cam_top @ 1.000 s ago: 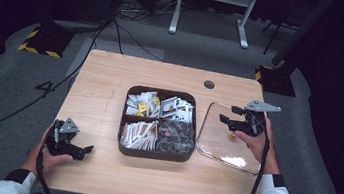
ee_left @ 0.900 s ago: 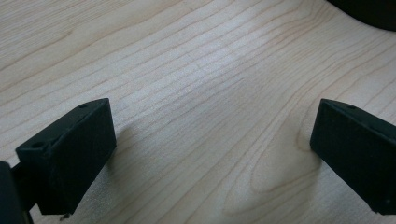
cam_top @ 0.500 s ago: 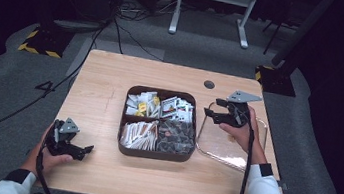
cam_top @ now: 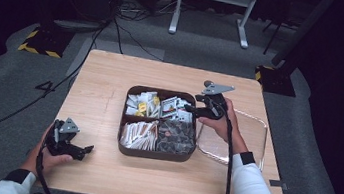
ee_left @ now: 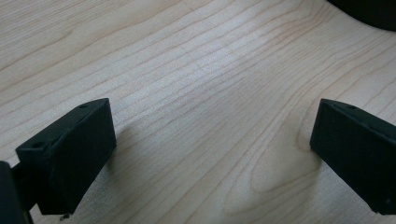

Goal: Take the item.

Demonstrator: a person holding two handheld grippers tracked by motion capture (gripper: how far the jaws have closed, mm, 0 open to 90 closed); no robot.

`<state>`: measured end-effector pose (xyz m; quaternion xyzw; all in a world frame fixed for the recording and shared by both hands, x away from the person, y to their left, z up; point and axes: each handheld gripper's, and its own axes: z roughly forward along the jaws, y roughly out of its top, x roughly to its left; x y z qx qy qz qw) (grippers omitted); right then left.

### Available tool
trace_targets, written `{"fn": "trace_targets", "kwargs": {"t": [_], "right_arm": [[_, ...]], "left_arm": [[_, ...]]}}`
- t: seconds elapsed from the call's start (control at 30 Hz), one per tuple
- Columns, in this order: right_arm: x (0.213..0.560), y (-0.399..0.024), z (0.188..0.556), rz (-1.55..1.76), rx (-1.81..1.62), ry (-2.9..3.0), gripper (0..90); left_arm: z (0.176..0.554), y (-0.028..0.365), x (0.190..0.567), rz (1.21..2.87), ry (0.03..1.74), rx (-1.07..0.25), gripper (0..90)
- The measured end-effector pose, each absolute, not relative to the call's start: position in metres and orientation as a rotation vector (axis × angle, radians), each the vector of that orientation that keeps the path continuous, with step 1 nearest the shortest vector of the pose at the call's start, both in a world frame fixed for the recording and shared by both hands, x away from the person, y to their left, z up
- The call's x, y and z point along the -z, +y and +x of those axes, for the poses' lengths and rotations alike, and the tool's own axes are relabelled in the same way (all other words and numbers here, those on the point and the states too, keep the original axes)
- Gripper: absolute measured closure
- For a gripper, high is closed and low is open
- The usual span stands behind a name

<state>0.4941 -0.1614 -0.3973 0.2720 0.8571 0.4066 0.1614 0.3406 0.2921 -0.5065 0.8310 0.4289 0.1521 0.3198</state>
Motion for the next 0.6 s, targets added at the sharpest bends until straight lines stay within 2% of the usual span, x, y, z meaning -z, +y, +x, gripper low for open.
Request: {"fn": "trace_targets", "kwargs": {"t": [0.6], "right_arm": [[0.427, -0.110, 0.526, 0.851, -1.019, 2.552, 37.1]], "left_arm": [[0.341, 0.292, 0.507, 2.184, 1.128, -0.399, 0.5]]}}
